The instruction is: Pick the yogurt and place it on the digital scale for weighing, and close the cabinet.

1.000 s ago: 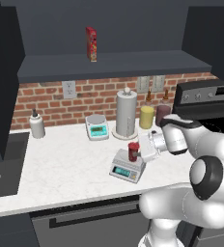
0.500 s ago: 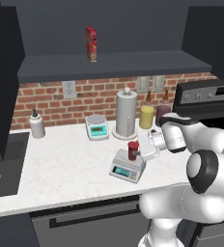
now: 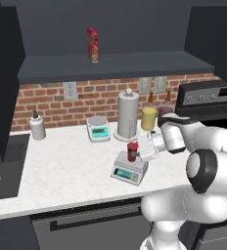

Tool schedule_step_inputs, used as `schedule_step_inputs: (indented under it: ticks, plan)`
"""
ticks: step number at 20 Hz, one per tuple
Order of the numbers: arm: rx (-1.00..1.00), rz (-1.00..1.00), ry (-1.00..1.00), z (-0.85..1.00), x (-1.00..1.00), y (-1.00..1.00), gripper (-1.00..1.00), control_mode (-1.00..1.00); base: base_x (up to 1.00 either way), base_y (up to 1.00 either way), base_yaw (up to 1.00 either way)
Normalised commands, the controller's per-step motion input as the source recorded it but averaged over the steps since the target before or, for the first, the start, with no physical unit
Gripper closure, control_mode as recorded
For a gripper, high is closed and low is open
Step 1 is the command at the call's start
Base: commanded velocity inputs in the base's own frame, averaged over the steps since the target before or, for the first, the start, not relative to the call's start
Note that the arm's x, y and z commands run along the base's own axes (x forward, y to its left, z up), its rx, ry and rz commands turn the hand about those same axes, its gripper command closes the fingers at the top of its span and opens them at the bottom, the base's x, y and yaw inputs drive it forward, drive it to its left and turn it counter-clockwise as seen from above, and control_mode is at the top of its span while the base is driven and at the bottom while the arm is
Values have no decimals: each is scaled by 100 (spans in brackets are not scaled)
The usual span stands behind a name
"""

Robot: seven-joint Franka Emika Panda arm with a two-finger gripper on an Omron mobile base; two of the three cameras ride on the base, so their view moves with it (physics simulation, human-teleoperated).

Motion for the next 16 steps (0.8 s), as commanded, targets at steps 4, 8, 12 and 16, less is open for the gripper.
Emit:
schedule_step_inputs:
  ticks: [4,8,12,16]
  plan:
    - [0,0,0,0,6,0,100,-100,0,0,0]
    - [0,0,0,0,1,0,-100,-100,0,0,0]
    - [0,0,-1,0,2,0,-100,-100,0,0,0]
    - [0,0,-4,0,0,0,-100,-100,0,0,0]
